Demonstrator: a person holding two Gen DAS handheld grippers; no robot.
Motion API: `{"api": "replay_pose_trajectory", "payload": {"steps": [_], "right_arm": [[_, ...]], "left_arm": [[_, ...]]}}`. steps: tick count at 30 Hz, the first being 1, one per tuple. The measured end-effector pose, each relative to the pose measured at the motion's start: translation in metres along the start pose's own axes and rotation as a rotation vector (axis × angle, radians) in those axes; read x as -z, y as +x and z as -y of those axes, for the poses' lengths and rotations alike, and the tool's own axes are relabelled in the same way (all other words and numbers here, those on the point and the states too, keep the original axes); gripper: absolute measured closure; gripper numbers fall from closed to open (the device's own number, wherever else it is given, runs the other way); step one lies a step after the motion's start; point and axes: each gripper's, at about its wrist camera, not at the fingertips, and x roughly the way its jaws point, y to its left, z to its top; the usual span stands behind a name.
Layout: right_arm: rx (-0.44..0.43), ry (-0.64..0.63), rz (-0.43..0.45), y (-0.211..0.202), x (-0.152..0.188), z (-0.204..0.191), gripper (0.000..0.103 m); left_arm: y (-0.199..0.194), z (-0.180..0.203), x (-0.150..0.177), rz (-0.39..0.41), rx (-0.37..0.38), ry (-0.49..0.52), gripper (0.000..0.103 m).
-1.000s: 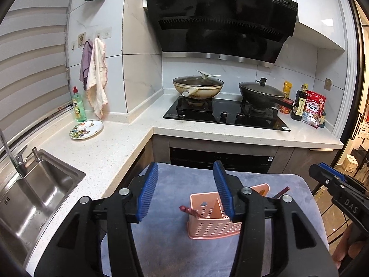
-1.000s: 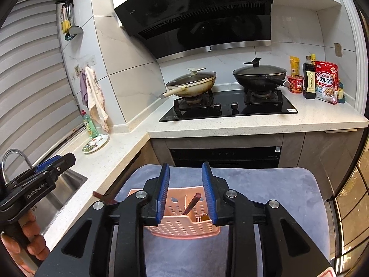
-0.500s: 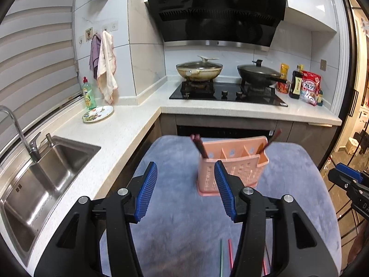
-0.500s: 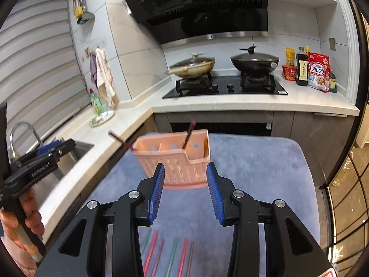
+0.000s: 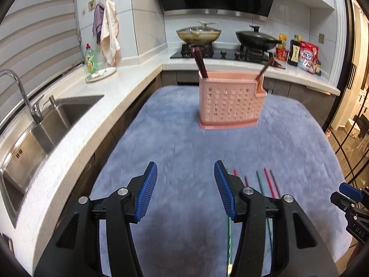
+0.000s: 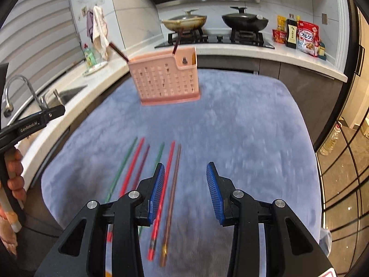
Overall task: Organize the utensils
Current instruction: 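Open both tools to release the chopsticks and withdraw from the holder, then move the left tool onto a green chopstick while the right tool grasps a brown chopstick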
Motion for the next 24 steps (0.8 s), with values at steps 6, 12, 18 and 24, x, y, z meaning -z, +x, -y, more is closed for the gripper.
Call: {"api": "replay_pose_trajectory", "payload": {"steps": [6, 12, 18, 24], "right_arm": [[0.016, -0.038, -0.054, 0.006, 0.048, -0.008, 0.066], [-0.019, -0.022, -0.099, 0.014, 0.073, -0.013, 0.066], [-0.015, -0.060, -0.119, 0.022, 0.085, -0.027, 0.068], [-0.019, -0.063, -0.148, 0.030, 0.094, -0.027, 0.076]], "left_arm": [[0.006, -0.006, 0.044, -0.082, 0.005, -0.014, 0.054], [0.009, -0.006, 0.072, -0.139, 0.012, -0.027, 0.054], [0.011, -0.004, 0.090, -0.174, 0.015, -0.040, 0.054], [0.013, -0.002, 0.099, -0.190, 0.019, -0.037, 0.051]]}}
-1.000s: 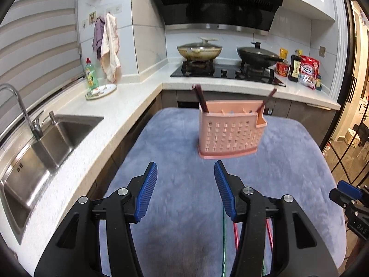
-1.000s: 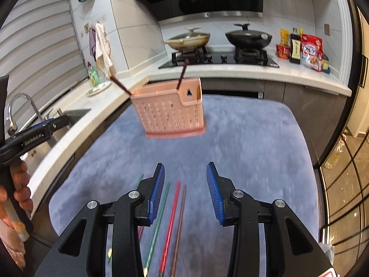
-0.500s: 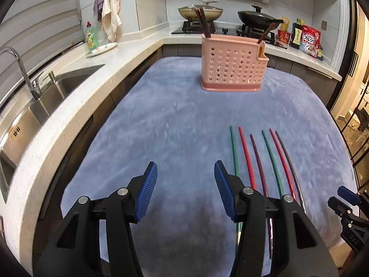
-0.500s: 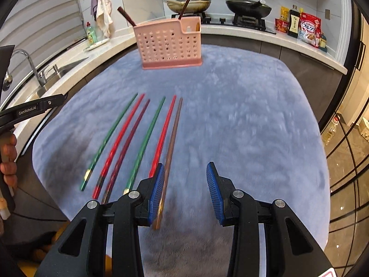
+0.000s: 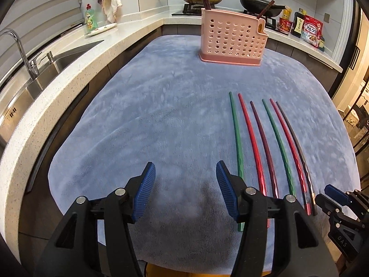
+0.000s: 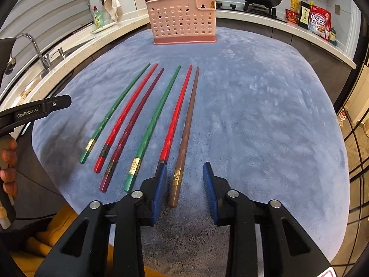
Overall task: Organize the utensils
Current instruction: 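Move the left tool onto a green chopstick while the right tool grasps a brown chopstick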
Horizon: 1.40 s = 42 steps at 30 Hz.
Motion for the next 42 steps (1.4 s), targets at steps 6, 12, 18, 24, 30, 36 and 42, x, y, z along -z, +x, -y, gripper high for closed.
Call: {"api": "replay_pose_trajectory", "payload": {"steps": [6, 12, 18, 24, 30, 36, 42], "right_arm": [[-0.004, -0.010, -0.032, 0.009, 0.007, -0.002, 0.082], [-0.005, -0.009, -0.033, 0.012, 0.009, -0.001, 0.083], [0.002, -0.008, -0.031, 0.013, 0.009, 0.000, 0.087], [0.009, 0.001, -0.034, 0.013, 0.008, 0.003, 0.096], [0.007, 0.017, -0.036, 0.011, 0.009, 0.006, 0.096], [0.002, 0.026, -0.038, 0.010, 0.010, 0.008, 0.096], [-0.001, 0.030, -0.038, 0.010, 0.010, 0.008, 0.096]], "left_arm": [[0.005, 0.002, 0.006, -0.023, 0.004, 0.004, 0.051], [0.007, 0.006, 0.012, -0.036, 0.014, 0.015, 0.044], [0.007, 0.011, 0.016, -0.042, 0.028, 0.025, 0.044], [0.004, 0.020, 0.022, -0.044, 0.060, 0.047, 0.037], [0.008, 0.029, 0.029, -0.077, 0.095, 0.061, 0.037], [0.018, 0.032, 0.034, -0.119, 0.114, 0.055, 0.037], [0.027, 0.034, 0.040, -0.145, 0.104, 0.066, 0.044]]}}
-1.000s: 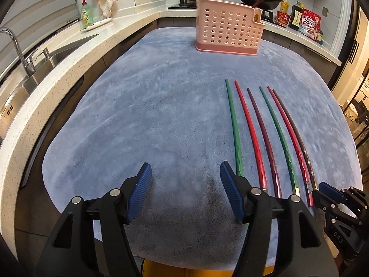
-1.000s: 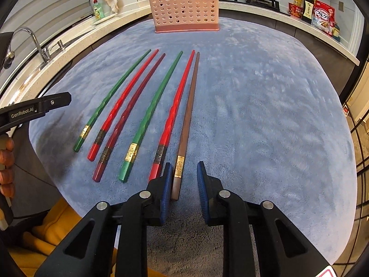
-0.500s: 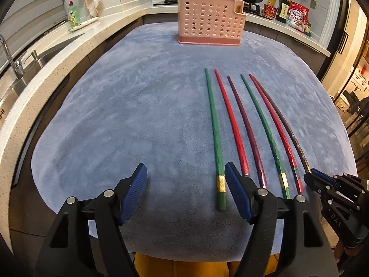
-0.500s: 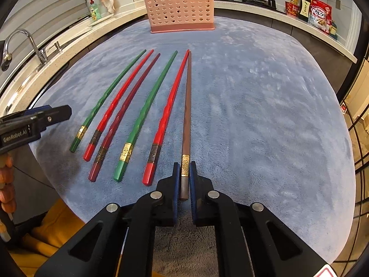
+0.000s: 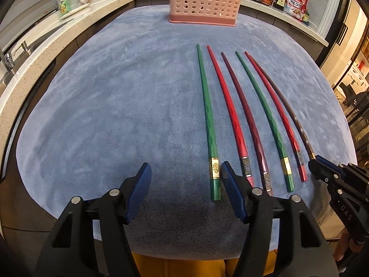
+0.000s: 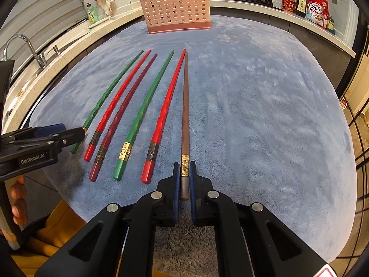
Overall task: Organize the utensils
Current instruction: 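Move the left tool onto a green chopstick while the right tool grasps a brown chopstick, then grasp the green chopstick with the left tool while the right tool lifts the brown one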
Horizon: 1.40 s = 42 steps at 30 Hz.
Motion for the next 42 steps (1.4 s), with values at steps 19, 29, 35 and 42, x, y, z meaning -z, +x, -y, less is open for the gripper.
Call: {"api": "replay_pose_trajectory", "payload": {"steps": [19, 29, 35, 42], "right_arm": [[-0.007, 0.010, -0.002, -0.002, 0.000, 0.002, 0.096], [-0.024, 0.031, 0.075, -0.037, -0.019, 0.005, 0.096], [-0.041, 0.054, 0.166, -0.069, -0.048, 0.012, 0.096], [-0.034, 0.076, 0.274, -0.099, -0.088, 0.031, 0.096]], "left_arm": [[-0.004, -0.002, -0.001, 0.000, 0.034, 0.004, 0.095], [-0.035, -0.007, -0.015, 0.042, 0.068, -0.043, 0.096], [-0.061, -0.013, -0.036, 0.098, 0.077, -0.061, 0.096], [-0.086, -0.021, -0.068, 0.168, 0.078, -0.069, 0.096]]}}
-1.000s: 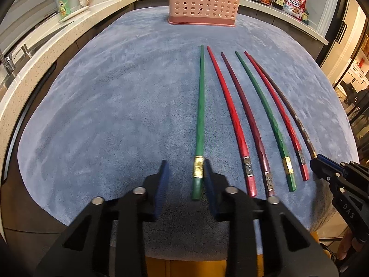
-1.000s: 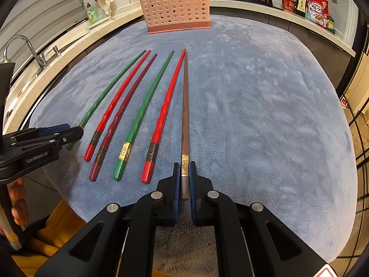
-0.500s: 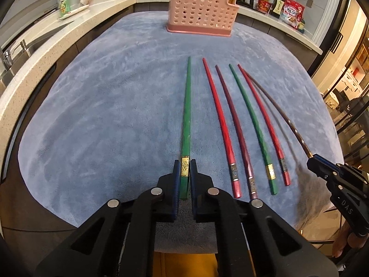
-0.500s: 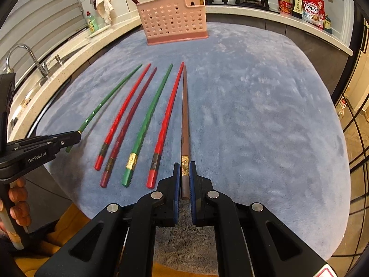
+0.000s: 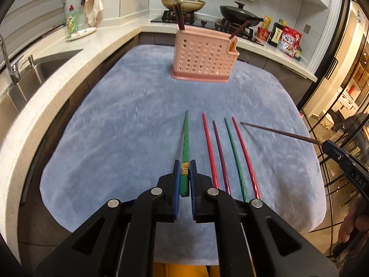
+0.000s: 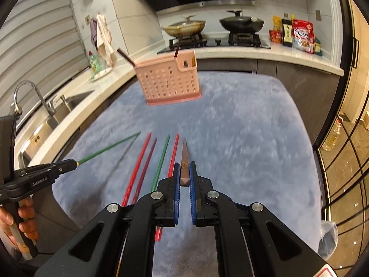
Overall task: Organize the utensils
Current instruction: 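Grasp the green chopstick with the left tool while the right tool lifts the brown one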
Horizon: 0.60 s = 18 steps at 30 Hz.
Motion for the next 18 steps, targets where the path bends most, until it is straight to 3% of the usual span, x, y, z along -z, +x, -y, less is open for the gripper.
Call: {"api": "replay_pose_trajectory", "payload": {"steps": [10, 18], "right_arm": [[0.028, -0.004, 0.114, -0.004, -0.060, 0.015, 0.096], [0.030, 0.005, 0.135, 0.006, -0.086, 0.022, 0.096]], "left_arm": [[-0.007, -0.007, -0.058, 0.107, -0.029, 0.004, 0.096], [-0.006, -0.008, -0.098, 0.163, -0.057, 0.025, 0.095]]}}
